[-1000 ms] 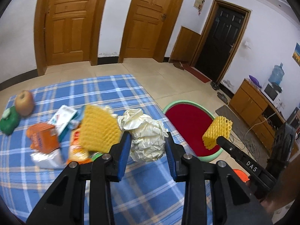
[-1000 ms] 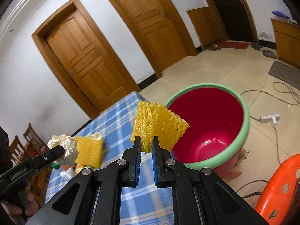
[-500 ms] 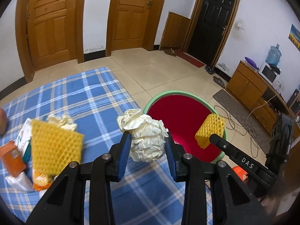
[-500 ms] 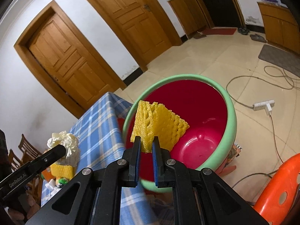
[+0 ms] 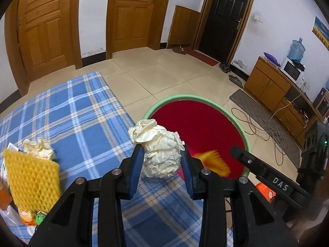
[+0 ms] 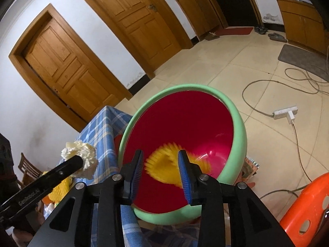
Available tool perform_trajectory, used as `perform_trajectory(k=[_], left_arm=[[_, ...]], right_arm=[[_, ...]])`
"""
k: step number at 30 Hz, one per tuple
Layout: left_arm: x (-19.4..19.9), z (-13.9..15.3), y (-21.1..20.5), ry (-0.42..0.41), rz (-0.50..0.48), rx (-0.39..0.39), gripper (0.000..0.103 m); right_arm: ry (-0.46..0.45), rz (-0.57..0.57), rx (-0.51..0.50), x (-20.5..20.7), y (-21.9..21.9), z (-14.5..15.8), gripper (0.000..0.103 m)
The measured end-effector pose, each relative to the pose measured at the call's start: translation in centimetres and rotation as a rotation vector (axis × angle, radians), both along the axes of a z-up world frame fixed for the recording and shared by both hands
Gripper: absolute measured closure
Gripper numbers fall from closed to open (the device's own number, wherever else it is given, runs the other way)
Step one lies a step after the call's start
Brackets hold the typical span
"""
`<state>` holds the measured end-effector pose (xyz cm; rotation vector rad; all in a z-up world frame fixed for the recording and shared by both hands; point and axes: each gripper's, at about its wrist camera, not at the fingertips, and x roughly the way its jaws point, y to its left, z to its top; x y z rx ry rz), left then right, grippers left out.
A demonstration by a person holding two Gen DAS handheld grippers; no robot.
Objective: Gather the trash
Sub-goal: 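Carry both items over the red basin and open both tools to drop them, then move both tools back over the table toward the orange box and foam net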
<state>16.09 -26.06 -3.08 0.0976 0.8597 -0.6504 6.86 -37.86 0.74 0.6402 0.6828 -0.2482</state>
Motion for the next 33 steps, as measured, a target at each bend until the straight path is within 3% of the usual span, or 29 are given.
perform_trajectory(k=[11, 17, 26, 33], left_arm=[[0.4, -1.4, -2.5, 0.003, -0.053, 0.047, 0.065], [0.0, -1.5, -2.8, -0.007, -0.045, 0.059, 0.042], [-1.0, -0.3, -1.4, -0.01, -0.014, 0.038, 0.041], [-2.0, 1.0, 0.6, -0.017, 0.009, 0.027, 0.041]], right_arm=[[-0.032, -0.066, -0.016, -1.7, -0.9, 1.4, 0.067], [-0.025, -0.077, -0.012, -2.1, -0.9, 1.5, 0.067], [-0.037, -0.086, -0.028, -2.8, -0.5, 2.4, 0.057], [-0.051, -0.075, -0.025, -3.3, 0.3, 3.1, 0.056]])
